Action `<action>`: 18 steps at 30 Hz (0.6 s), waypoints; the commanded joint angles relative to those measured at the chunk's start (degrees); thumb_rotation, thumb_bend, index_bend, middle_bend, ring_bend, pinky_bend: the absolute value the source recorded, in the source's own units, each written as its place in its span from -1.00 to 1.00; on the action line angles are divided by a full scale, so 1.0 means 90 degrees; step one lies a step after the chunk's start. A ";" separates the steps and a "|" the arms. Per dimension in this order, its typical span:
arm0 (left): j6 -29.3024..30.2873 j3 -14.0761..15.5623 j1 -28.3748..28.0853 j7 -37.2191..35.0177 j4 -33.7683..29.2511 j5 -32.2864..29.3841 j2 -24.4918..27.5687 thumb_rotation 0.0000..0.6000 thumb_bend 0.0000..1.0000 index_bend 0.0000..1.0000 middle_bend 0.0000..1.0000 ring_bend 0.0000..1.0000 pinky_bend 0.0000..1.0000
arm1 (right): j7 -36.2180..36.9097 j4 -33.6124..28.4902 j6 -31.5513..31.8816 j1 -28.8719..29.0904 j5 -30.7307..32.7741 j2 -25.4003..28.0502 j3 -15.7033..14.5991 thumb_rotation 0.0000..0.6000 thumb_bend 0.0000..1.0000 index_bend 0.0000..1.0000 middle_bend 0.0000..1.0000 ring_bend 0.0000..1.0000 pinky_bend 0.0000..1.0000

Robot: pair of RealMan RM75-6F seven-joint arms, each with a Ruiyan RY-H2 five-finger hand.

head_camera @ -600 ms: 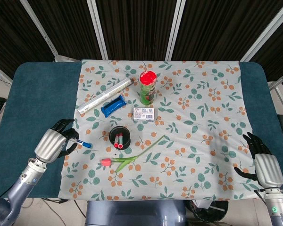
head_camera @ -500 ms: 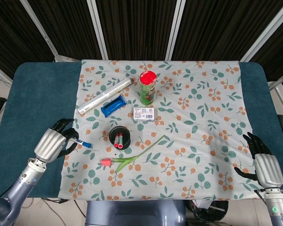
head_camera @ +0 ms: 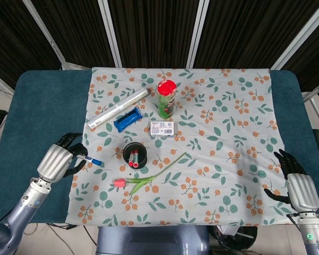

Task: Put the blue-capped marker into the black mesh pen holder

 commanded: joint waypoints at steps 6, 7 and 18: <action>-0.0007 -0.0023 0.0003 -0.0018 -0.0019 0.0001 0.0025 1.00 -0.27 0.06 0.03 -0.68 -0.59 | 0.0011 0.0010 0.0001 0.0001 -0.0008 0.0003 -0.0001 1.00 -0.55 -0.93 -1.00 -1.00 -0.65; -0.0015 -0.0024 0.0003 -0.0020 -0.0020 -0.0004 0.0026 1.00 -0.27 0.06 0.03 -0.68 -0.59 | 0.0012 0.0013 0.0004 0.0000 -0.0007 0.0003 0.0001 1.00 -0.55 -0.93 -1.00 -1.00 -0.65; -0.0102 -0.0058 -0.0047 -0.0001 -0.0070 0.0002 0.0002 1.00 -0.28 0.06 0.03 -0.68 -0.59 | 0.0010 0.0012 -0.0006 0.0001 0.0020 0.0000 0.0010 1.00 -0.55 -0.93 -1.00 -1.00 -0.65</action>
